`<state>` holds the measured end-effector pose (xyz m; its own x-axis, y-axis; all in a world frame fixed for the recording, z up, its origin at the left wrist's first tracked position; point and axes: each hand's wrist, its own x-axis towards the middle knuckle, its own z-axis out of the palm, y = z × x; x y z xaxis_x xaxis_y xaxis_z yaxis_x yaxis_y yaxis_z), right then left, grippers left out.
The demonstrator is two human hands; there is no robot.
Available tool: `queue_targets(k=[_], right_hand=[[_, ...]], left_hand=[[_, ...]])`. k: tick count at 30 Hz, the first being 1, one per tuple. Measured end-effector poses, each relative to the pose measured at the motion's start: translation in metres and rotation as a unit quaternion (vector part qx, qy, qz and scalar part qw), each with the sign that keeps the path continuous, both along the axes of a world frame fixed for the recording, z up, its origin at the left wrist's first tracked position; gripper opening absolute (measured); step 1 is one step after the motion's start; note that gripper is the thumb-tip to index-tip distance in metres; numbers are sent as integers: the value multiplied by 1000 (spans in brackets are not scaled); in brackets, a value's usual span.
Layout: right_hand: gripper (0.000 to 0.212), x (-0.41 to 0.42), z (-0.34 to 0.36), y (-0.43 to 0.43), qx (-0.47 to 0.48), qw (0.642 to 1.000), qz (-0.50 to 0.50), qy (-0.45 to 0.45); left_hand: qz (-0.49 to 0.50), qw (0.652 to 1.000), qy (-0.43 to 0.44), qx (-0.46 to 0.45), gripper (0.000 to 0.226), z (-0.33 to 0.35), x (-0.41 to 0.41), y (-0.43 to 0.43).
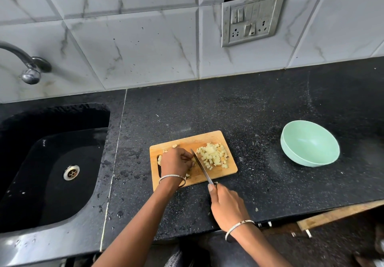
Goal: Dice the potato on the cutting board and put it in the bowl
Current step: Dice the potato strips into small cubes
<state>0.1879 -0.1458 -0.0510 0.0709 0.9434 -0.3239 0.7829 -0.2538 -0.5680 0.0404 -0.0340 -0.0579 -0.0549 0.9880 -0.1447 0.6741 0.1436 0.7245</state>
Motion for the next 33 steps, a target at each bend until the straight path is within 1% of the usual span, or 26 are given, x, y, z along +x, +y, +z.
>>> queue_targets(k=[6,13,15,19,22,25,27,29,33], right_hand=[[38,-7,5,6,-24,1000,4,-7],[38,-22,9,28,-60,998,-5,-4],[35,-23,8,29,-64,998,-4,-19],[27,-21,8,21,-55,996,7,-70],[37,-21,5,14,-34,995,6,-92],[39,-17,0,6,-18,995,8,-98],[39,-11,-1,0,-12,996,5,-93],[39,-6,0,-3,-8,997,-2,-81],[39,-3,1,-1,-3,999,-15,-52]], left_hand=[[23,1000,8,-10,18,4,4,0],[36,999,5,-14,18,4,4,1],[37,999,13,-14,17,3,4,2],[46,998,29,-16,14,5,8,-1],[50,998,33,-15,14,6,8,-2],[50,998,29,-12,14,6,6,-2],[46,998,42,-11,11,9,6,-2],[36,997,74,-13,10,12,7,-1],[13,990,139,-11,15,16,8,1]])
